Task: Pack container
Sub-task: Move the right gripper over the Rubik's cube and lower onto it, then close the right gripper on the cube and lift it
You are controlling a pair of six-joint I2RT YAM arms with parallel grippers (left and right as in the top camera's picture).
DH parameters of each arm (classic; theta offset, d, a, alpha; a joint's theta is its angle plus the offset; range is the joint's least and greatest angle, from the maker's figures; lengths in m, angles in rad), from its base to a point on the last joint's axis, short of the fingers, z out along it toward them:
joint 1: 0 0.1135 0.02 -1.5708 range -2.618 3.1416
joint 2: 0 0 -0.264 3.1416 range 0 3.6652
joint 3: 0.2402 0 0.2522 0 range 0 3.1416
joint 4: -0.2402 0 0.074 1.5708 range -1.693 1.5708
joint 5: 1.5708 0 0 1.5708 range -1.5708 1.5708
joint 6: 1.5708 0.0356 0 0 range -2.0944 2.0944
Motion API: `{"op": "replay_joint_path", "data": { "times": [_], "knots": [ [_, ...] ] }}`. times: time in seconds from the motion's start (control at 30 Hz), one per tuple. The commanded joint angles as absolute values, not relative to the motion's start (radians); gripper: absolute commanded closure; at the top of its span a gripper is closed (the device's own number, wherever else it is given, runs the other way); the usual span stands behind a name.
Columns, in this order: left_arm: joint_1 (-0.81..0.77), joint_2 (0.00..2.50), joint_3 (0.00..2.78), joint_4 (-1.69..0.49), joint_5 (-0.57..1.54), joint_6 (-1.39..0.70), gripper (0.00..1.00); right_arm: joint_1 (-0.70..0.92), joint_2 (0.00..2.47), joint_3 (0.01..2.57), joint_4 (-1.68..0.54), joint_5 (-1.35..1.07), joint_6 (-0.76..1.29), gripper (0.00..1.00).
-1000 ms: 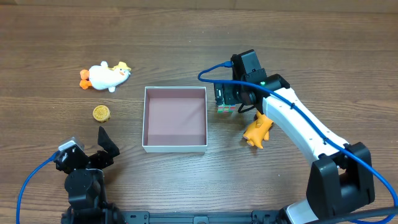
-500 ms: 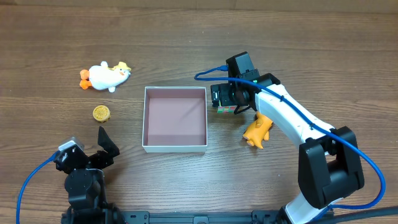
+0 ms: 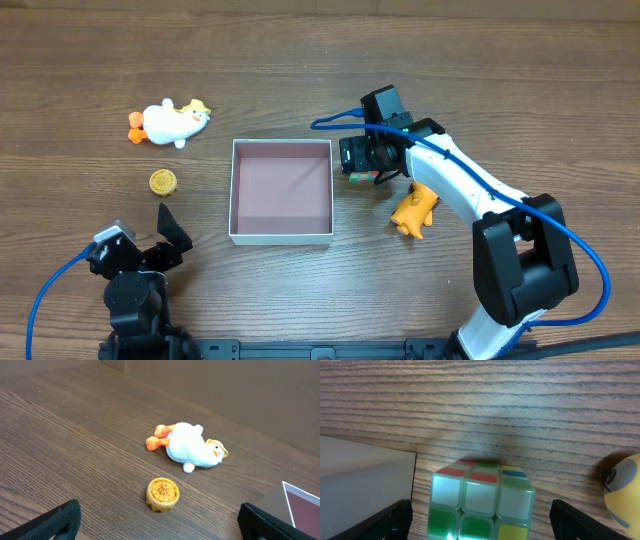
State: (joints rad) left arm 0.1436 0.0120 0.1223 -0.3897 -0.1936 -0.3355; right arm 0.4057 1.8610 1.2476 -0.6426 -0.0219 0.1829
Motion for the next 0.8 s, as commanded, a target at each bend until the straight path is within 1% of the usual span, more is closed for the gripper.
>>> {"op": "replay_joint_path", "data": {
  "times": [0.0,0.4,0.43,0.5,0.57,0.7,0.77],
  "knots": [
    [0.141,0.004,0.114,-0.385,-0.183,-0.314,0.0,0.403,1.864,1.265,-0.628,-0.015,0.183,0.1],
    [0.141,0.004,0.114,-0.385,-0.183,-0.314,0.0,0.4,1.895,1.264,-0.632,-0.001,0.175,0.09],
    [0.141,0.004,0.114,-0.385,-0.183,-0.314,0.0,0.397,1.895,1.264,-0.632,-0.001,0.176,0.1],
    [0.141,0.008,0.114,-0.385,-0.183,-0.314,0.0,0.388,1.895,1.264,-0.633,-0.001,0.176,0.16],
    [0.141,0.008,0.114,-0.385,-0.183,-0.314,0.0,0.38,1.895,1.264,-0.633,-0.001,0.176,0.18],
    [0.141,0.008,0.114,-0.385,-0.183,-0.314,0.0,0.369,1.895,1.264,-0.633,-0.001,0.176,0.28],
    [0.141,0.008,0.114,-0.385,-0.183,-0.314,0.0,0.368,1.895,1.264,-0.633,-0.001,0.175,0.3]
  ]
}}
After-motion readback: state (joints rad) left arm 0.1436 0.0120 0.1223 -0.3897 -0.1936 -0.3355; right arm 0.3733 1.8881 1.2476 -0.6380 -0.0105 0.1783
